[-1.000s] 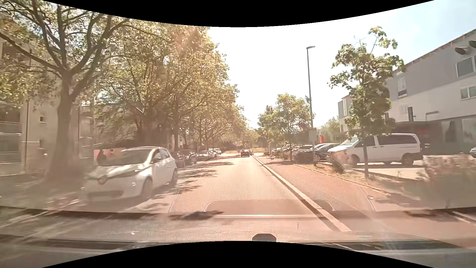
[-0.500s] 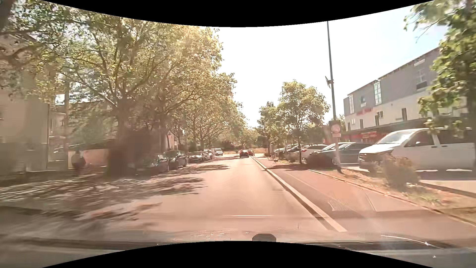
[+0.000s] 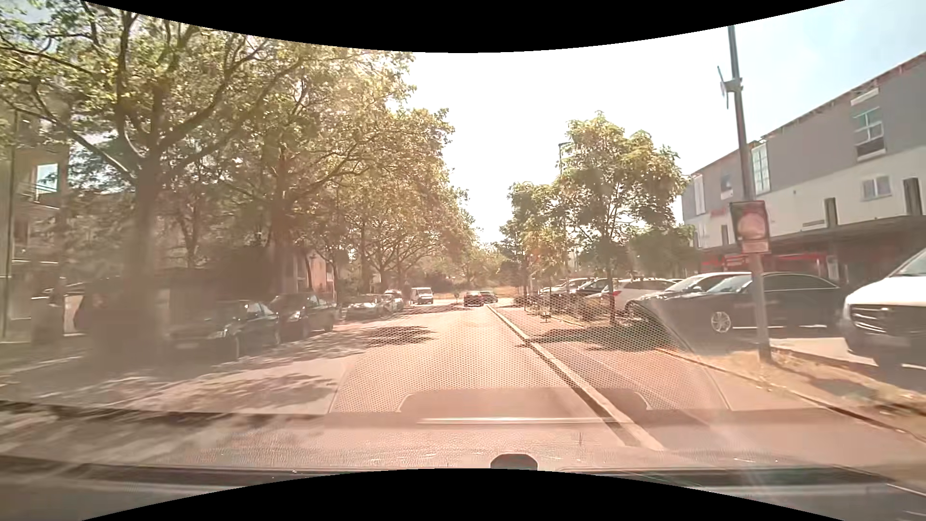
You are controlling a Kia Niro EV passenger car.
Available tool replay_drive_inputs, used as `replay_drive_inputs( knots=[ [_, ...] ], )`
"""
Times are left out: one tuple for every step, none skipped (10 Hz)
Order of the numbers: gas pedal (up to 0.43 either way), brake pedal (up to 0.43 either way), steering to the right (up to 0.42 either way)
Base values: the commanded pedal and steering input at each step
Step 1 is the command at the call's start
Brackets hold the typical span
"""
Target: Follow the waypoints while adhering to traffic rules and regulations
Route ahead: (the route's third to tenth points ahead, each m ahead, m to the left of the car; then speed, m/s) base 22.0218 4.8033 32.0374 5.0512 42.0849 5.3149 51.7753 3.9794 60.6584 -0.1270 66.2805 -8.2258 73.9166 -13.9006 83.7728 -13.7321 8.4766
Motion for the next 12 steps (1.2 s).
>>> replay_drive_inputs(
  knots=[
    [0.079,0.000,-0.004],
    [0.079,0.000,-0.003],
    [0.079,0.000,-0.003],
    [0.067,0.000,-0.010],
    [0.067,0.000,-0.014],
    [0.067,0.000,-0.012],
    [0.067,0.000,-0.007],
    [0.067,0.000,-0.009],
    [0.067,0.000,-0.009],
    [0.067,0.000,-0.002],
    [0.067,0.000,0.000],
    [0.067,0.000,-0.003]
  ],
)
